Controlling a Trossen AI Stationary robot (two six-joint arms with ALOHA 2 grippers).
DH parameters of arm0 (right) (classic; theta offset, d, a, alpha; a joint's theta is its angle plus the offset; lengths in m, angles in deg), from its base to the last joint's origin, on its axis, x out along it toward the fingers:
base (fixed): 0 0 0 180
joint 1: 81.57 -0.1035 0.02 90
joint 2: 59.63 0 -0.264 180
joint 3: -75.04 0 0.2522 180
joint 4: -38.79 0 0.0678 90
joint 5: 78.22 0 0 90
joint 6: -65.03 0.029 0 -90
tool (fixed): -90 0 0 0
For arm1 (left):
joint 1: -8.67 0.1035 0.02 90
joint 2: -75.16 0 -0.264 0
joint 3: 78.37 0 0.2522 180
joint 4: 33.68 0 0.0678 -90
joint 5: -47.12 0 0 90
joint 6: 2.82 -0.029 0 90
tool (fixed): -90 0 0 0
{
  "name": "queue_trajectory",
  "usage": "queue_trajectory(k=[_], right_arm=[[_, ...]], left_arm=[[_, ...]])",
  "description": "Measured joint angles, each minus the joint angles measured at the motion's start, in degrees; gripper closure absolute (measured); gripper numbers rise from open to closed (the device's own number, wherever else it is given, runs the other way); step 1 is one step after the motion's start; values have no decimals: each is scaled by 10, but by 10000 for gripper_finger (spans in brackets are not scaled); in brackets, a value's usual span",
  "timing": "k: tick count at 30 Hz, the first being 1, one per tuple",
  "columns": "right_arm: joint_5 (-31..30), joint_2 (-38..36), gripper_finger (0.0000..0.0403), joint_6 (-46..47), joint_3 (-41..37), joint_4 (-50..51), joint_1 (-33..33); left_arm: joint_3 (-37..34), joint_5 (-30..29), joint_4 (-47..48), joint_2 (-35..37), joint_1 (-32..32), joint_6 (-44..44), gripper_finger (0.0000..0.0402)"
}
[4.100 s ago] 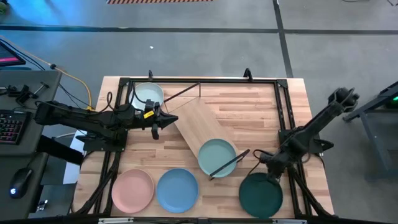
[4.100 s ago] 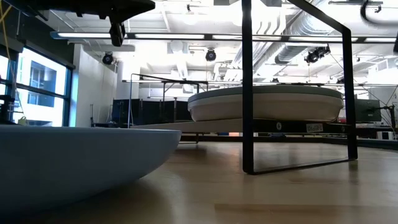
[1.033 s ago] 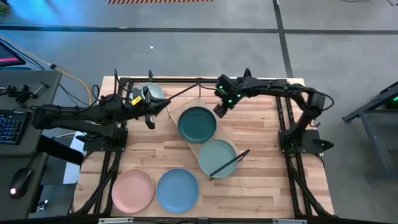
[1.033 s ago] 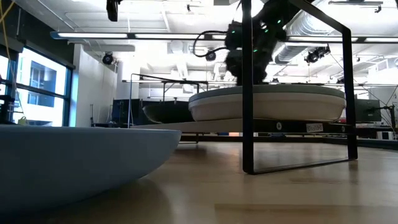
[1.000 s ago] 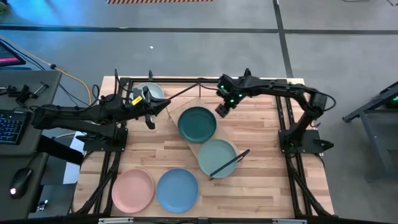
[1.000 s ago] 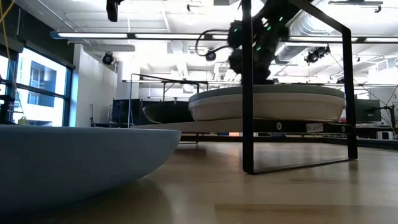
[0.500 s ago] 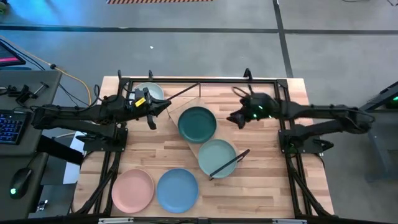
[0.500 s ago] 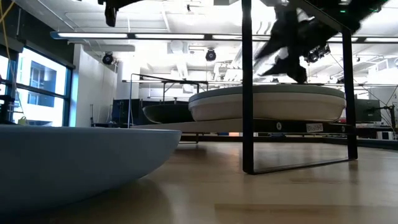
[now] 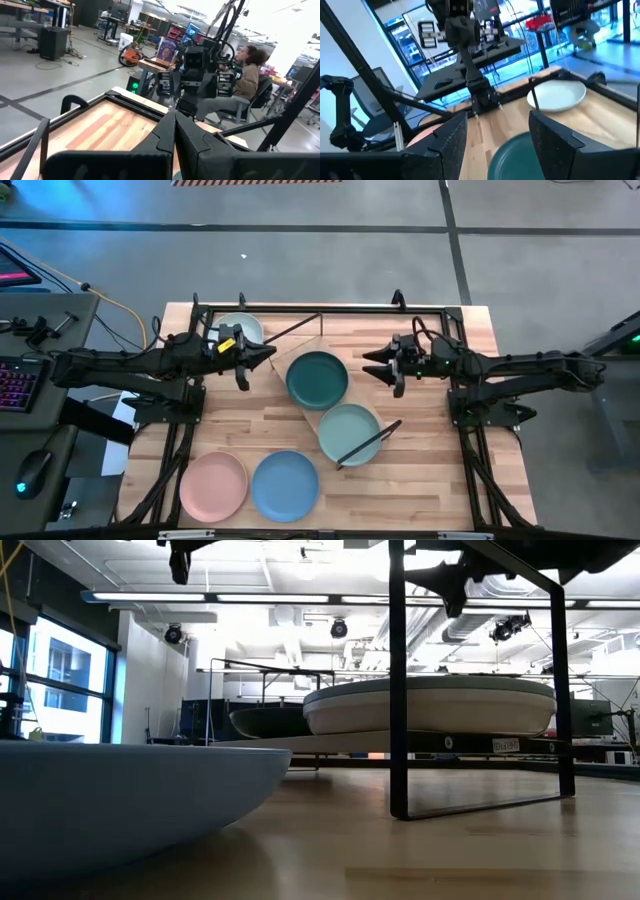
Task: Place and stack plates onto a shelf
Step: Stack the gray plate on top of the green plate on the shelf
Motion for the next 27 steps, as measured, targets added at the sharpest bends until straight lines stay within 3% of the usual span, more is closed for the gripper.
queue_trajectory(k=[8,17,27], right_arm=[[-11,0,231,-13,7,2,0],[-3,0,389,-15,7,2,1],[18,0,399,-14,7,2,1]], left_arm=[[0,0,3,0,0,0,402],[0,0,19,0,0,0,402],[0,0,22,0,0,0,402]])
